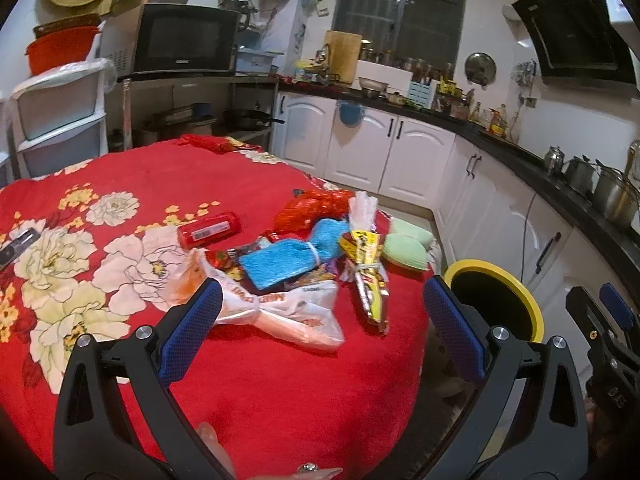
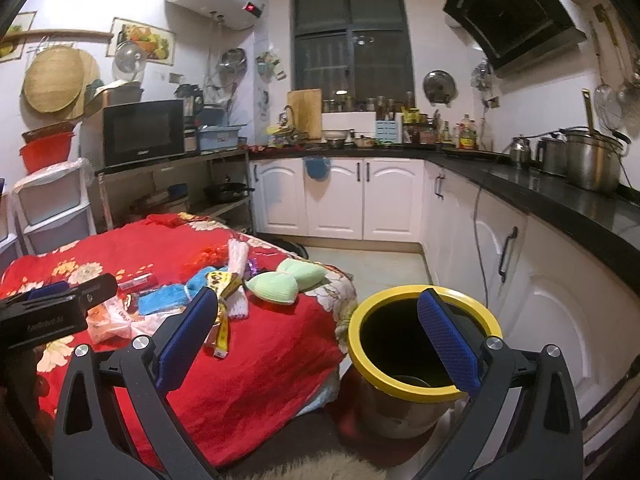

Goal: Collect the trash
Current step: 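Grasp the yellow snack wrapper with the right tool while the left tool grasps the white plastic bag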

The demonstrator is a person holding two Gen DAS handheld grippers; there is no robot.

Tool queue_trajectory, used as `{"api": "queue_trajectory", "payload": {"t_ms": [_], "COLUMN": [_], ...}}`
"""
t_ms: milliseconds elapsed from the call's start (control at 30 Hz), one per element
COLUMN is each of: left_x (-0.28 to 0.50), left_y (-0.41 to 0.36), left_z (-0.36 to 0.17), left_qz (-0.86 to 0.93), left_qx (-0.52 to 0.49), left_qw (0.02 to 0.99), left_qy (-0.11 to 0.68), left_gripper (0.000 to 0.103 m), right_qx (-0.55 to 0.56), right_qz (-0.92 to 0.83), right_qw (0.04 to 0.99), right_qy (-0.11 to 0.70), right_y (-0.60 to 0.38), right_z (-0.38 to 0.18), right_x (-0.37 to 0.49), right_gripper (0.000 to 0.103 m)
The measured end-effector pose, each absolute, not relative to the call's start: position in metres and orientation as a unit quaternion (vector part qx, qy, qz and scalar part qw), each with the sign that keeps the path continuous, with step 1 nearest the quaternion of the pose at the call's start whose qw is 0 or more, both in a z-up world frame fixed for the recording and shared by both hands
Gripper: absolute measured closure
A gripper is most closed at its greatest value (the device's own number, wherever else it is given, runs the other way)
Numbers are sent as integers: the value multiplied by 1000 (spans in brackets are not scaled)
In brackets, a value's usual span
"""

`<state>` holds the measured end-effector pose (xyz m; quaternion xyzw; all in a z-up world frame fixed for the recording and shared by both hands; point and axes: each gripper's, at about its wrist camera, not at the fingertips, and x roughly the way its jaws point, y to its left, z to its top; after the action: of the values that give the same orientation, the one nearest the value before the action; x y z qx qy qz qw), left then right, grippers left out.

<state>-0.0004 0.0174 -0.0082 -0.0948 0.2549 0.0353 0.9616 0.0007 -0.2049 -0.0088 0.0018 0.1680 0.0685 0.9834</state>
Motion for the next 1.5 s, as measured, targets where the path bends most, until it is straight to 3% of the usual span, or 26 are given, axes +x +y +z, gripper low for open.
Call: {"api": "queue_trajectory", "payload": {"t_ms": [600, 1067, 1133, 1367, 1500], "left_x": [8, 43, 47, 59, 63], "left_y": [103, 154, 158, 158, 159], "left_z": [-9, -64, -71, -86, -93], "left_qz": [122, 105, 90, 53, 42], "left_qx": [-156, -211, -223, -239, -250], "left_qw": [943, 908, 904, 899, 891], "left_qy": [266, 345, 353, 362, 377], "left_gripper": [11, 11, 11, 12, 24], "right_qx": [-28, -35, -35, -15, -5], "right_qz": [172, 174, 177, 183, 195], "right_qw": [964, 935, 929, 902, 889], "right_qy": [199, 307, 322, 390, 415], "right_y": [-142, -101, -96, -85, -82], "right_z": [0, -51, -60, -92, -103], "right_x": [56, 129, 137, 164, 171], "right_gripper": [6, 6, 8, 35, 53]}}
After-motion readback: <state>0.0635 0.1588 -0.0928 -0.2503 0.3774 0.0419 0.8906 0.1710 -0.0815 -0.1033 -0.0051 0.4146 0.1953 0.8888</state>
